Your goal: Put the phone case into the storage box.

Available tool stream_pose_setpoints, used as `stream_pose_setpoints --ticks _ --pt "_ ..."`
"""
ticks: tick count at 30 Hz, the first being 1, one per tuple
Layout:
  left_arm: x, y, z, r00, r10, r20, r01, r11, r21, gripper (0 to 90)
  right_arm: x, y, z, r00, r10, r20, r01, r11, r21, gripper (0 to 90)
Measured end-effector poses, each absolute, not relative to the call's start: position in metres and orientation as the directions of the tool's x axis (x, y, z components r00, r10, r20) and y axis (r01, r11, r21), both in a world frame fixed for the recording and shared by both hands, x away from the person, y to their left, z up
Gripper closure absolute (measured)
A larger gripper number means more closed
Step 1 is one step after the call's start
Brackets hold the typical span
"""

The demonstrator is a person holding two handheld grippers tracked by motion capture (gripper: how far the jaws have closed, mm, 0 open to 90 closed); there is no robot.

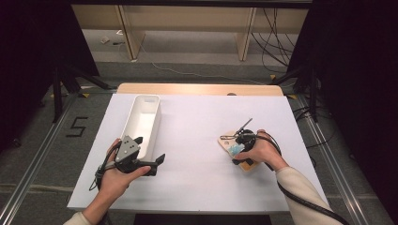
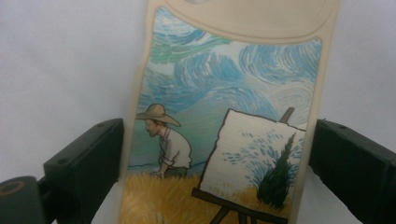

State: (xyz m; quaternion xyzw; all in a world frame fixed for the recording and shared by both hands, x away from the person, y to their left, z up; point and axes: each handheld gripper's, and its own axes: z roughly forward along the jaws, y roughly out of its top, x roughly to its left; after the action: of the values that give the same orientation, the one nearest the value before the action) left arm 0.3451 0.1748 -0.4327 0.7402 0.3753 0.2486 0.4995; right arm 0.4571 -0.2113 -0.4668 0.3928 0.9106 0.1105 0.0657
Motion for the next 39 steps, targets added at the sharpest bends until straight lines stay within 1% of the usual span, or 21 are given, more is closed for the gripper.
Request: stream_pose_setpoints --ticks 16,39 --pt "0.3454 0.1747 -0.4328 0.596 0.803 -0.006 0.307 -0.221 0.926 0.3 0.4561 -0.2111 -0.4663 -0.668 0.744 -0.028 0.715 0.651 0.252 9.6" --pt "0.3452 0.1748 -0.4327 0.594 0.804 -0.007 0.307 -0.219 0.926 0.3 0.4548 -0.2104 -0.4654 -0.657 0.753 -0.029 0.724 0.642 0.25 11.5"
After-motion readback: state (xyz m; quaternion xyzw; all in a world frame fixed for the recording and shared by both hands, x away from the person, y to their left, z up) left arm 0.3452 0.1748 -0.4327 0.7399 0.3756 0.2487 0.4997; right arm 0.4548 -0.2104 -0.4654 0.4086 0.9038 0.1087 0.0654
